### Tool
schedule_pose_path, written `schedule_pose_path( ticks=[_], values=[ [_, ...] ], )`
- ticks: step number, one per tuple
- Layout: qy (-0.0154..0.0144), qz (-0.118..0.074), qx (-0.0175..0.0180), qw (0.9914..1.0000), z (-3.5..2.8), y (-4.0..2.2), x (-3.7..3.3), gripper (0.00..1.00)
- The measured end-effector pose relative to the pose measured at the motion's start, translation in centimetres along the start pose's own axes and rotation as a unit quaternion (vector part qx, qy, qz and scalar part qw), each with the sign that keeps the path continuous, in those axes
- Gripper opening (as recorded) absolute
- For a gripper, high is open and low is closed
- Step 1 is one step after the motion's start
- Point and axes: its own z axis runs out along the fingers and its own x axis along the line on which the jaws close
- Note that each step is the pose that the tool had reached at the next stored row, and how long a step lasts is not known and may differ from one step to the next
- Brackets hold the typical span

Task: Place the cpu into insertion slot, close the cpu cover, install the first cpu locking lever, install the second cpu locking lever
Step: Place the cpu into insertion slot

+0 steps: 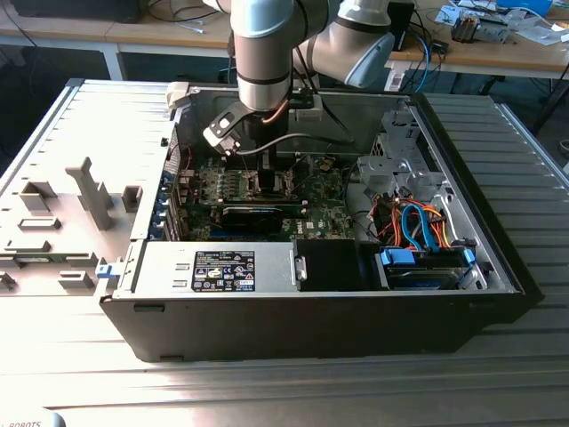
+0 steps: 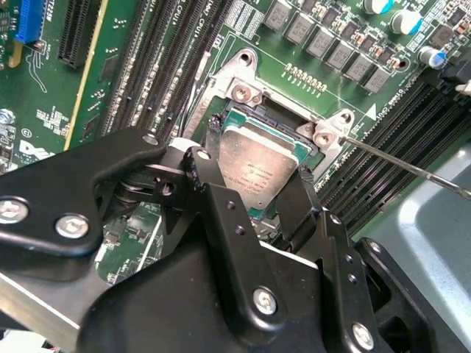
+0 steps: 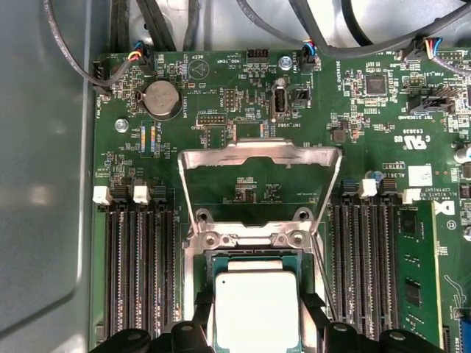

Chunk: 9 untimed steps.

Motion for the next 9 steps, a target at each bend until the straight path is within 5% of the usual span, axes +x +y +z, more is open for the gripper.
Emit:
schedule_pose_path(
  ticks=[9],
  values=[
    [0.0002,0.000,-0.0001,1.00000,0.11,0.03,0.06,0.54]
  ],
)
